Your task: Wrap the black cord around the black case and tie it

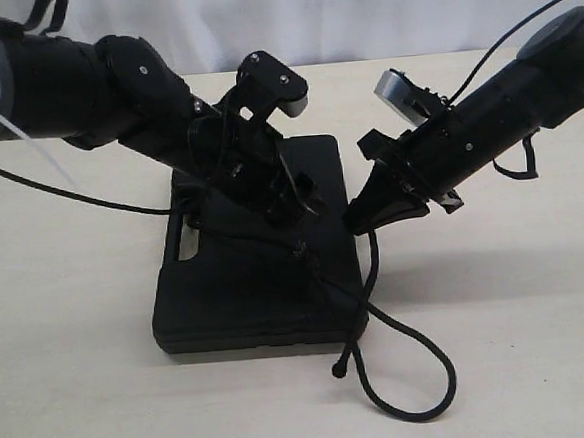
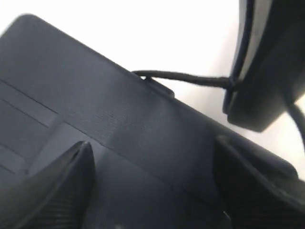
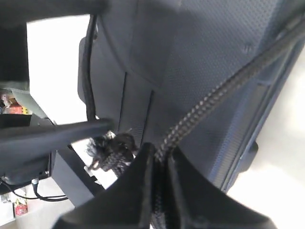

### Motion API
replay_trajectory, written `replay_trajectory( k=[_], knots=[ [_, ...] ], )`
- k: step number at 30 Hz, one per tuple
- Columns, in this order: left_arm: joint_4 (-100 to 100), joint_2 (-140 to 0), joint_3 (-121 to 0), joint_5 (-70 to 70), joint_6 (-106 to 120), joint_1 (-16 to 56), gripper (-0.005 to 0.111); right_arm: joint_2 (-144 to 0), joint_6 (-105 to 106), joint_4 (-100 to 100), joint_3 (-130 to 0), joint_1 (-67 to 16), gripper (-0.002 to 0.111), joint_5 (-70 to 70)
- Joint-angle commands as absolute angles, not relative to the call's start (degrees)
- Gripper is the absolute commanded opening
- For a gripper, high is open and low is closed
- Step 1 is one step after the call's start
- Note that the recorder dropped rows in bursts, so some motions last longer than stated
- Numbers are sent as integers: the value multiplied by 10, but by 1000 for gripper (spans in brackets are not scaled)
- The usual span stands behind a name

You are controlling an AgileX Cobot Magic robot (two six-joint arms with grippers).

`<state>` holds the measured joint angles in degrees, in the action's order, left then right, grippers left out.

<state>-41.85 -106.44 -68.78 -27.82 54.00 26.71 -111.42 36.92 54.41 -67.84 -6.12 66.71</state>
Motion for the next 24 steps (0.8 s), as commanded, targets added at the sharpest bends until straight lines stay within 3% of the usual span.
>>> replay_trajectory(
  k=[1, 11, 24],
  knots=[
    [-367, -1010, -688, -300, 540, 268, 66, -1108, 378, 549, -660, -62, 4, 654],
    [-316, -984, -685, -604, 464, 268, 66, -1108, 398, 558, -650, -62, 4, 643],
    [-437, -1072, -644, -502, 477, 353, 66, -1108, 411, 565, -650, -62, 4, 644]
  ],
)
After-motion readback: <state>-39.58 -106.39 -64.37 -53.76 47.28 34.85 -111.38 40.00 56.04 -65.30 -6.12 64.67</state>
